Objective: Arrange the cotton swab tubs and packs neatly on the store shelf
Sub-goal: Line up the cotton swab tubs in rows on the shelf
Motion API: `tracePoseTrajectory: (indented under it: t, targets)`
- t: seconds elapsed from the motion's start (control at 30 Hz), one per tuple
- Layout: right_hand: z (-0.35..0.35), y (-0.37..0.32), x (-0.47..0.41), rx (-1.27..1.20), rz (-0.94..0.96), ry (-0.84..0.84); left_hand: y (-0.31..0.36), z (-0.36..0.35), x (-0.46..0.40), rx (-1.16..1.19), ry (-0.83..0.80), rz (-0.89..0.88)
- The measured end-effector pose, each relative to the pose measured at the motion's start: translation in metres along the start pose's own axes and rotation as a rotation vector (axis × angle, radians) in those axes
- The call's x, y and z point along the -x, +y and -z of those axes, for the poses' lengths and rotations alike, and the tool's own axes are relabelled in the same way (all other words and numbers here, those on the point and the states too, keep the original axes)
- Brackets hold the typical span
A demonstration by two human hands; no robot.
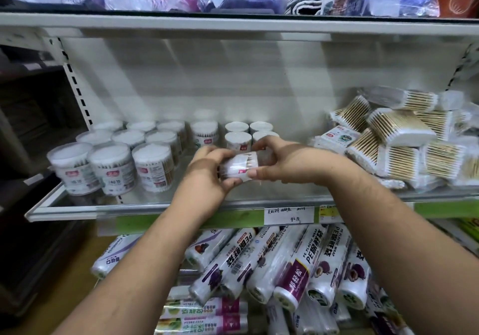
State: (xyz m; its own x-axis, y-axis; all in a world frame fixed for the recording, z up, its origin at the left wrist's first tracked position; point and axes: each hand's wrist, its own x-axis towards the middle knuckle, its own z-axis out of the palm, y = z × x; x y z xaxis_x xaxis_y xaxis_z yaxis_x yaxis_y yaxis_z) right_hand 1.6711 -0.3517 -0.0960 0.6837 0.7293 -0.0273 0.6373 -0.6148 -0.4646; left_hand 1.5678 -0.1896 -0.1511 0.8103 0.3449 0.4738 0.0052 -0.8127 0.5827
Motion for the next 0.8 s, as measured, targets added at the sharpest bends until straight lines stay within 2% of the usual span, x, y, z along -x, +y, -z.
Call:
tracePoseTrajectory:
  t: [0.1, 0.2, 0.33, 0.47, 0.57, 0.7, 0.8]
  targets:
    - [-0.013, 0.001, -0.006, -0.200, 0.023, 0.201, -0.006, -0.003, 0.001, 0.109, 0.054, 0.111]
    - [-0.022, -0.001, -0.008, -0.422, 0.100, 0.309, -0.009, -0.005, 0.003, 0.185, -0.035, 0.200]
    - [-0.042, 0.003, -0.005, -0.356, 0.135, 0.419, -0.006, -0.004, 0.001, 0.022, -0.131, 0.279]
    - [-0.063, 0.003, 0.001, -0.611, 0.059, 0.429, -0.004, -0.007, 0.001, -0.134, -0.150, 0.276]
    - [-0.075, 0.008, -0.006, -0.565, -0.019, 0.424, -0.004, -0.009, -0.001, -0.178, -0.143, 0.272]
    - [-0.082, 0.008, -0.012, -0.386, -0.095, 0.440, -0.006, -0.011, -0.001, -0.159, -0.122, 0.232]
    - [-0.077, -0.001, -0.002, -0.347, -0.075, 0.465, -0.011, -0.014, -0.002, -0.155, -0.104, 0.203]
